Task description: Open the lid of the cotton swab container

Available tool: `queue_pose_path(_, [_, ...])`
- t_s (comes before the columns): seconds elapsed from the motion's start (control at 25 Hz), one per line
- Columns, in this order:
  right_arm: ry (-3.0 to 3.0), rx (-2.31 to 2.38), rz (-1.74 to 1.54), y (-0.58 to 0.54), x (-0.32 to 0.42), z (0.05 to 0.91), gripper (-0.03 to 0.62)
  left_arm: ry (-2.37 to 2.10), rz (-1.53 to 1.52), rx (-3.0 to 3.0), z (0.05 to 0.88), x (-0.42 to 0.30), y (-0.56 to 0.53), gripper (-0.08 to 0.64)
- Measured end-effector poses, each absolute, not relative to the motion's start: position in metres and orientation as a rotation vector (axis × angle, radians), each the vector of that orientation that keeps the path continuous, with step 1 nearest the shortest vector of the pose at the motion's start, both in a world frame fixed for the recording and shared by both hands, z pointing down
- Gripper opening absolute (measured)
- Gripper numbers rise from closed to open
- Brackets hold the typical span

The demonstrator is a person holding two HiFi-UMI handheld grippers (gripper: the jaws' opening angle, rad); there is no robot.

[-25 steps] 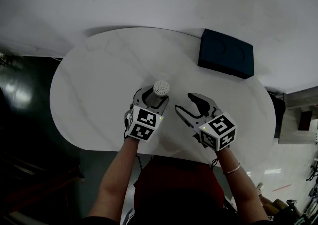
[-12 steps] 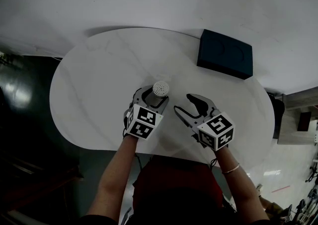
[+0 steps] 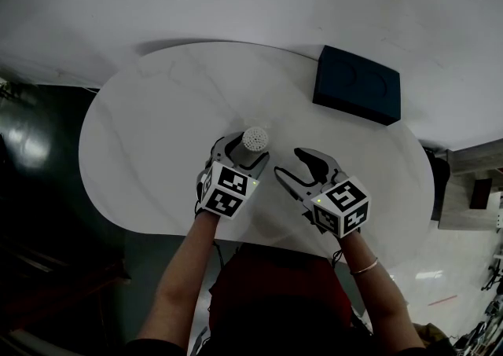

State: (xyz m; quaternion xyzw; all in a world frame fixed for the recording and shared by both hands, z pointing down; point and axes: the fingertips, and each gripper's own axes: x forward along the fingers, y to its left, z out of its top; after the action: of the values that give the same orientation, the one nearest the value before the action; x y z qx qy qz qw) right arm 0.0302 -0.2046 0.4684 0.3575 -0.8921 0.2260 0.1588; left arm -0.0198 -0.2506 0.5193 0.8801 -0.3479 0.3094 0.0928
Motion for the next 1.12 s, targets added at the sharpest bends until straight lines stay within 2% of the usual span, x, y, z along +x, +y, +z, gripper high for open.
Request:
queue_pose_path(0.6, [-2.559, 1.062, 0.66, -0.188, 0.023, 0.467, 0.264, -1.082, 0.859, 2.552, 0.51, -0.044, -0.219, 0.259])
queue_pose_path(0.96, [-2.578, 1.092, 0.669, -0.17, 0.016, 0.46, 0.264, -1.146, 0.751, 2.536, 0.486, -0.056, -0.197, 0.193])
queue_pose_path(1.12, [-2.592, 1.095, 0.631, -0.162, 0.012, 0.456, 0.264, -1.187, 0.725, 2.528, 0.478, -0.065, -0.189, 0.143])
